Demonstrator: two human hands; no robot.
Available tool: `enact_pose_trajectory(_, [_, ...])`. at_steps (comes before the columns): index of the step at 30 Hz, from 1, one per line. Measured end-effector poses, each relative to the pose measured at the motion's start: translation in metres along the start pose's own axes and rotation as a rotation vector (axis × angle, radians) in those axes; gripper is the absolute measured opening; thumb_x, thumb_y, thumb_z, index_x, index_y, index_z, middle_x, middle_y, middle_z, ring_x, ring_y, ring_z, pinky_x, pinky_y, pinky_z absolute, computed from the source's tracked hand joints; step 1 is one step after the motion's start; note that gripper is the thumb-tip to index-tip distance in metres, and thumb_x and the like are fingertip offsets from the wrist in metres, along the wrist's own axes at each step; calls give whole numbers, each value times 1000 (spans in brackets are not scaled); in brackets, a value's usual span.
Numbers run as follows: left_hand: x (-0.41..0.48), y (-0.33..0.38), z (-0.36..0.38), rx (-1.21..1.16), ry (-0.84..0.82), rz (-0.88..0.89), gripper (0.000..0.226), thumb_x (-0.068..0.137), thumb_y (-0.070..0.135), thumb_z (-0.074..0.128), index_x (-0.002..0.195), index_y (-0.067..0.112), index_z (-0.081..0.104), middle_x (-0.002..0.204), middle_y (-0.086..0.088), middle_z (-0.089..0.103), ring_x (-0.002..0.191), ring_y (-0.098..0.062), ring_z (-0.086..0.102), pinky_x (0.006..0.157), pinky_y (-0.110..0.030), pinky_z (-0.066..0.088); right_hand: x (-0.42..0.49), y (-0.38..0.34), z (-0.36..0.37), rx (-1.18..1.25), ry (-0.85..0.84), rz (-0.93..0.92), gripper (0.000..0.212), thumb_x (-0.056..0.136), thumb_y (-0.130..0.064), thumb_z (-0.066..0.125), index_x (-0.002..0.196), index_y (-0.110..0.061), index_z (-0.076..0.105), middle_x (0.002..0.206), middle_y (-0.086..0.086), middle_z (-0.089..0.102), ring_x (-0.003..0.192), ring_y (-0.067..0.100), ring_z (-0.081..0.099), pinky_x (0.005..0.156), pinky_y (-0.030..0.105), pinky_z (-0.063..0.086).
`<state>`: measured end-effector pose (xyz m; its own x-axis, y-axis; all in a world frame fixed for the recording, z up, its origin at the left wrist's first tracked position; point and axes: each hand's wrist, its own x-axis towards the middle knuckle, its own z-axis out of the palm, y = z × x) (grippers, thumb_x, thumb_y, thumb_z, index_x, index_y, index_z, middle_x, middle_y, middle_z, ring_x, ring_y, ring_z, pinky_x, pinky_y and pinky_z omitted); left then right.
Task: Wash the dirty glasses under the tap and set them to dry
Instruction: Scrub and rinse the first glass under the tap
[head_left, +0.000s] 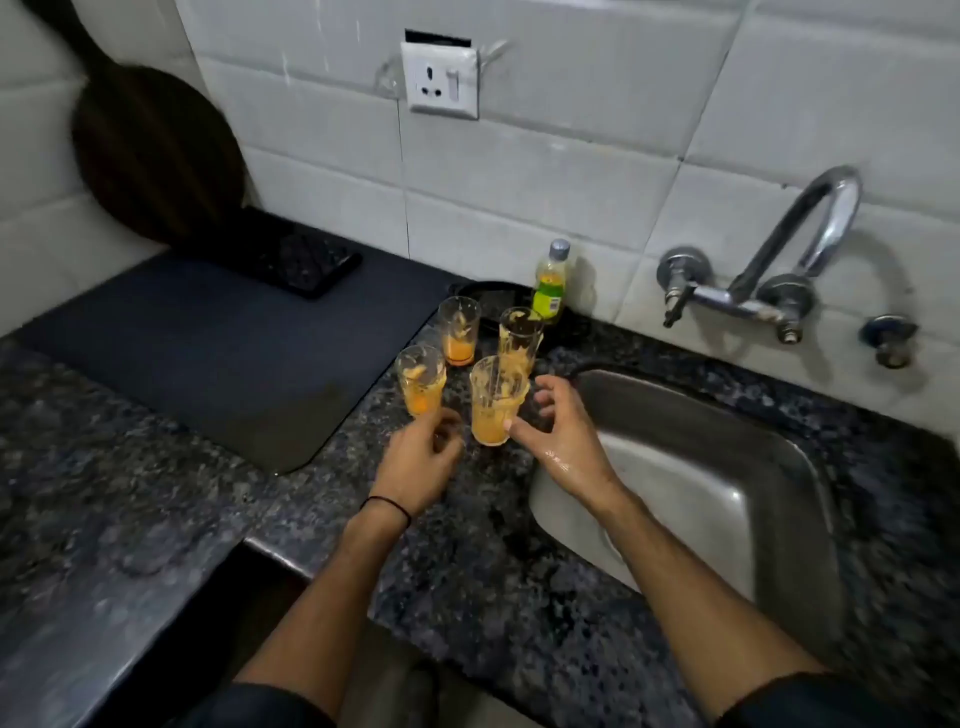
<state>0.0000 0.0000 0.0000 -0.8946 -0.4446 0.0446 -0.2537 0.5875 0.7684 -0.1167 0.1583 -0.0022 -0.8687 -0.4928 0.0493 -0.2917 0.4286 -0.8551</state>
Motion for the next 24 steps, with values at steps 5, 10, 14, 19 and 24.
enact_pose_trajectory(5, [18, -22, 21, -106, -97, -130, 34, 94, 17, 57, 128, 16, 58, 114, 1, 66, 101, -15, 62, 86, -31, 51, 23, 6, 39, 171, 27, 65, 75, 74, -28, 87, 135, -23, 44, 126, -6, 59, 113, 3, 59, 92, 14, 46])
enact_pose_trajectory(10, [39, -33, 28, -193, -111, -145, 34, 95, 12, 56, 129, 18, 58, 113, 9, 63, 98, -6, 59, 77, -14, 44, 32, 5, 50, 282, 127, 93, 60, 74, -15, 88, 123, -25, 55, 111, -13, 70, 103, -1, 66, 86, 13, 48])
enact_pose_trajectory(14, [54, -29, 39, -255, -171, -130, 30, 95, 11, 55, 123, 17, 62, 106, 4, 69, 98, -11, 64, 85, -30, 55, 24, 14, 33, 304, 265, 124, 53, 73, -14, 89, 114, -24, 58, 104, -6, 72, 98, 8, 69, 84, 24, 55])
enact_pose_trajectory(19, [79, 10, 71, -299, -295, -14, 25, 93, 8, 56, 113, 18, 67, 97, 2, 72, 93, -13, 68, 86, -40, 57, -1, 28, -23, 283, 435, 194, 53, 69, -22, 91, 109, -20, 56, 100, 0, 72, 93, 17, 71, 79, 33, 58])
enact_pose_trajectory(24, [116, 89, 110, -314, -332, 173, 25, 93, 11, 60, 118, 13, 65, 100, -4, 72, 94, -18, 68, 86, -34, 55, -19, 39, -92, 231, 581, 221, 53, 70, -21, 91, 111, -23, 56, 104, -1, 73, 96, 15, 71, 83, 35, 58])
